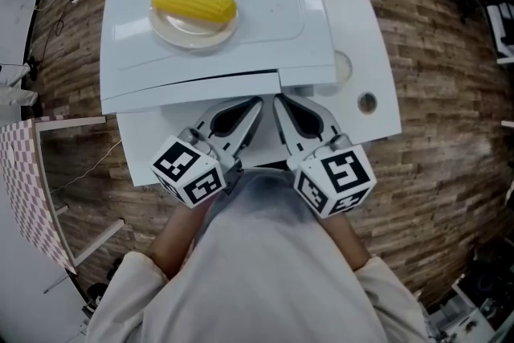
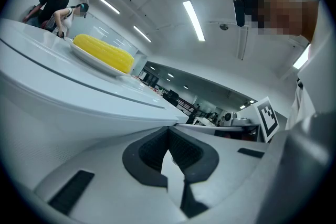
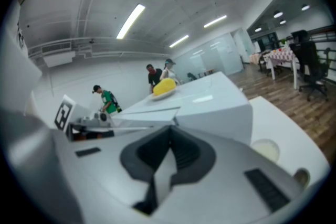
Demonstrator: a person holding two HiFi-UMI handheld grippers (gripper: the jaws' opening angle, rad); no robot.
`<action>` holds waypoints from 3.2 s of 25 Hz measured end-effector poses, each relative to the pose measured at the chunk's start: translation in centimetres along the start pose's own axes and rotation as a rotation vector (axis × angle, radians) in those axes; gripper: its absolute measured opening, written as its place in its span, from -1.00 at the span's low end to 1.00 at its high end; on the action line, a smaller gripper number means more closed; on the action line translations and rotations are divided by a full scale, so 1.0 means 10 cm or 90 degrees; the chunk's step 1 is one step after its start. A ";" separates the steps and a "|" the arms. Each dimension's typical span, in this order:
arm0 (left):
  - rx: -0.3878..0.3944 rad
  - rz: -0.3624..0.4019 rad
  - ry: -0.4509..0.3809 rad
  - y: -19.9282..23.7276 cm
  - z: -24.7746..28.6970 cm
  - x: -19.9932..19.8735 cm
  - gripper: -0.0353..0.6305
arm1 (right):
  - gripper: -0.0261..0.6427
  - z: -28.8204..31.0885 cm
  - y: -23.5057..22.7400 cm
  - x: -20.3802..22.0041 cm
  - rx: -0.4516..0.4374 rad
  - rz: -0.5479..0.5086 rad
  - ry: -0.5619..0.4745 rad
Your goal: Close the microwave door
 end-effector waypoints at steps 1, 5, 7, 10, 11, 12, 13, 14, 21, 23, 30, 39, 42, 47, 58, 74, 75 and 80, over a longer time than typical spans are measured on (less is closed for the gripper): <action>0.000 -0.001 0.000 0.00 0.01 0.00 -0.84 | -0.85 0.00 0.00 0.00 0.001 0.000 -0.001; 0.001 -0.011 -0.003 -0.01 0.02 0.00 -0.84 | -0.85 0.00 0.00 0.00 0.006 -0.002 -0.005; 0.001 -0.007 -0.002 -0.01 0.02 -0.01 -0.84 | -0.85 0.00 0.01 0.00 0.009 -0.004 -0.007; 0.001 -0.002 -0.004 0.00 0.03 0.00 -0.84 | -0.85 0.00 0.01 0.01 0.015 -0.008 -0.011; -0.002 -0.002 -0.005 0.00 0.03 0.00 -0.84 | -0.85 0.01 0.00 0.01 0.019 -0.011 -0.013; -0.006 -0.003 -0.007 0.00 0.03 0.00 -0.84 | -0.85 0.01 0.00 0.01 0.022 -0.014 -0.015; -0.012 -0.006 -0.011 0.01 0.03 -0.01 -0.84 | -0.85 0.03 -0.01 0.01 0.024 -0.016 -0.018; -0.019 -0.008 -0.016 0.03 0.02 -0.02 -0.84 | -0.85 0.06 -0.01 0.00 0.022 -0.020 -0.017; -0.040 -0.012 -0.025 0.02 -0.07 -0.03 -0.83 | -0.85 0.18 0.07 0.01 -0.011 -0.053 0.012; -0.044 -0.019 -0.029 0.02 -0.11 -0.04 -0.84 | -0.85 0.17 0.08 0.00 -0.013 -0.049 0.007; -0.057 -0.012 -0.057 -0.02 -0.23 -0.06 -0.83 | -0.85 0.04 0.13 -0.03 -0.009 -0.053 -0.028; -0.074 0.039 -0.085 -0.17 -0.47 -0.06 -0.84 | -0.85 -0.26 0.41 -0.05 0.028 -0.105 -0.068; -0.093 0.059 -0.099 -0.27 -0.63 -0.08 -0.84 | -0.85 -0.39 0.56 -0.07 0.046 -0.120 -0.077; -0.097 0.080 -0.126 -0.40 -0.93 -0.09 -0.83 | -0.85 -0.56 0.82 -0.10 0.051 -0.131 -0.092; -0.082 0.067 -0.149 -0.54 -1.60 0.17 -0.84 | -0.85 -0.83 1.49 0.12 0.028 -0.162 -0.096; -0.052 0.049 -0.177 -0.86 -1.99 0.57 -0.84 | -0.85 -1.17 1.94 0.59 0.058 -0.120 -0.100; -0.050 0.047 -0.178 -0.85 -2.01 0.57 -0.84 | -0.85 -1.15 1.97 0.61 0.059 -0.118 -0.098; -0.046 0.040 -0.185 -0.83 -2.04 0.58 -0.84 | -0.85 -1.14 2.02 0.64 0.057 -0.113 -0.093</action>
Point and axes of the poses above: the fingertips, and each gripper's own axes: z forward along the fingers, y to its left, x out of its underside, the point moved 10 cm from there along -z, backward along the fingers, and after that the axes turned 9 degrees about y, right-handed, at the moved point
